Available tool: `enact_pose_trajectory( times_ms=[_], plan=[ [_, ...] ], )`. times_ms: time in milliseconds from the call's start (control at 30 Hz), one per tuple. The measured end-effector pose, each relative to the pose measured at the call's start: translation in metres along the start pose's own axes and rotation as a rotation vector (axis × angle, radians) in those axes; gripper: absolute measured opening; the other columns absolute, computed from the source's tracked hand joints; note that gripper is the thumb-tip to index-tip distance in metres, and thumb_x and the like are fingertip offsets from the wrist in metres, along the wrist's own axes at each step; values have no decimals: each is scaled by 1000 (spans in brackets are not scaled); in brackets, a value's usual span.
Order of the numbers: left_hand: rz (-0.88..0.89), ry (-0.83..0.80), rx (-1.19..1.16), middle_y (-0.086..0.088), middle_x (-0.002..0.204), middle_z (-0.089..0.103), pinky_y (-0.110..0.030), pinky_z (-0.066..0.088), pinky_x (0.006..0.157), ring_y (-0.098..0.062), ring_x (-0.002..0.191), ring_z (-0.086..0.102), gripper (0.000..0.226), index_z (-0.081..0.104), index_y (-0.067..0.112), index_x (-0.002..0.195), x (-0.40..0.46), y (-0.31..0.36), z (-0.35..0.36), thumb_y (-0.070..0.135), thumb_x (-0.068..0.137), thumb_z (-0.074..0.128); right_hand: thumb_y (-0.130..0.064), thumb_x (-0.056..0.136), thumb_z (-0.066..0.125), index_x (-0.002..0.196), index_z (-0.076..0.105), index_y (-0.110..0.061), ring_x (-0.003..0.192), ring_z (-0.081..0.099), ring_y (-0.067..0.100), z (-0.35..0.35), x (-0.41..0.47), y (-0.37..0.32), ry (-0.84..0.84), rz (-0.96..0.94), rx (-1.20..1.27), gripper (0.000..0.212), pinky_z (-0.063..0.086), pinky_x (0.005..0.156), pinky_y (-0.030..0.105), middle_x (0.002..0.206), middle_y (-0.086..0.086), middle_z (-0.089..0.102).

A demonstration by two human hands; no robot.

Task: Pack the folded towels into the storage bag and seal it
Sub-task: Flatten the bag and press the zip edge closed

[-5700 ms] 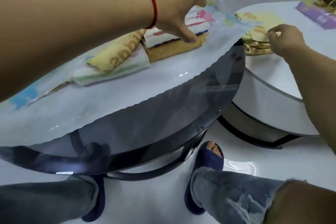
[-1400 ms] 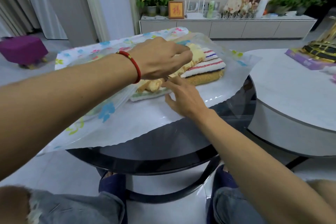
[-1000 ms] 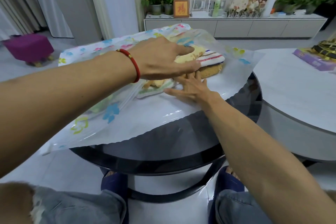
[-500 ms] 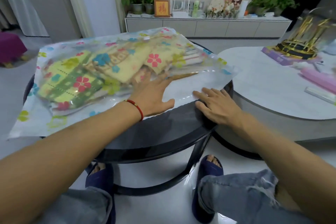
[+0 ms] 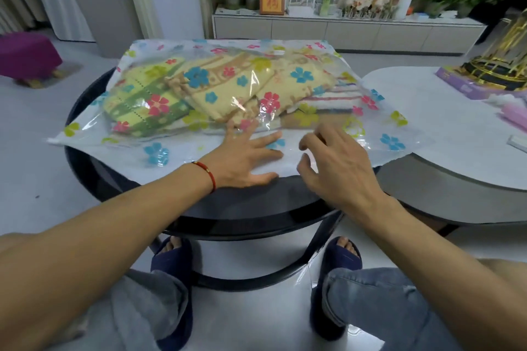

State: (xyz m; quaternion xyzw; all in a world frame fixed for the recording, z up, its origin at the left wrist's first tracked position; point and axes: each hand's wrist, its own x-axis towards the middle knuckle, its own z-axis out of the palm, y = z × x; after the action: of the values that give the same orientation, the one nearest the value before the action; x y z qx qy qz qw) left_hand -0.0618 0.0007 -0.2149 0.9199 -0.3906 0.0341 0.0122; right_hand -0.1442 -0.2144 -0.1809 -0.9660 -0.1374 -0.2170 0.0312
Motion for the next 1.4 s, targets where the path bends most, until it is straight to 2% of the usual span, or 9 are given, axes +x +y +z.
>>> enact_pose_trajectory(
  times_ms=[67,167,300,500,633,733,967,1167,1400],
  plan=[
    [105,-20,-19,9,164,18,-64,22,108,-32,148,17,41,60,42,131,-16,-1,-19,54,93,50,-26,93,58,107,69,-12,100,59,31,8,19,-21,2,-25,87,22,45,83,42,106,7,63],
    [183,136,-218,-1,144,54,-44,44,98,-29,130,49,23,80,20,88,-56,-11,-51,30,89,59,-34,97,55,122,66,-19,116,56,28,25,42,-57,-53,-5,176,31,40,97,41,120,2,65],
    [-206,494,-192,-2,91,75,-39,49,88,-25,92,65,12,74,10,80,-127,-61,-74,16,84,65,-36,97,58,128,66,-20,120,55,27,40,62,-121,-79,-101,358,36,38,102,44,126,2,65],
    [-917,545,-135,-12,115,70,-40,43,99,-35,105,61,29,71,10,113,-187,-120,-65,10,87,58,-49,97,54,142,55,-28,133,47,24,63,83,-228,-121,-318,382,50,30,113,46,140,-1,56],
    [-1261,531,-794,-16,97,67,-33,55,65,-28,78,64,18,70,7,92,-214,-141,-67,15,88,55,-46,90,64,136,61,-24,128,50,30,65,92,-270,14,-261,416,51,35,107,48,138,7,56],
    [-1281,480,-1115,-15,81,65,-30,53,57,-20,62,58,15,72,0,87,-228,-145,-69,13,83,66,-44,87,68,129,68,-24,126,53,31,68,99,-288,88,-345,384,47,31,111,55,131,4,62],
    [-1321,505,-1183,-11,67,65,-32,51,58,-22,63,61,10,72,0,80,-228,-148,-69,5,72,68,-36,93,65,118,71,-22,110,59,27,83,107,-314,164,-405,362,29,34,109,50,110,2,67],
    [-1318,517,-1053,-12,61,62,-29,48,52,-19,56,54,9,72,0,69,-223,-150,-63,-2,65,65,-10,72,75,88,74,-10,115,62,34,90,110,-316,322,-409,401,16,38,103,60,114,12,69],
    [-1238,584,-921,-16,69,61,-31,44,53,-24,58,50,15,74,1,72,-221,-149,-56,5,82,64,-15,71,82,76,74,-9,118,62,38,89,107,-298,326,-356,412,11,41,101,61,114,11,71]
  ],
)
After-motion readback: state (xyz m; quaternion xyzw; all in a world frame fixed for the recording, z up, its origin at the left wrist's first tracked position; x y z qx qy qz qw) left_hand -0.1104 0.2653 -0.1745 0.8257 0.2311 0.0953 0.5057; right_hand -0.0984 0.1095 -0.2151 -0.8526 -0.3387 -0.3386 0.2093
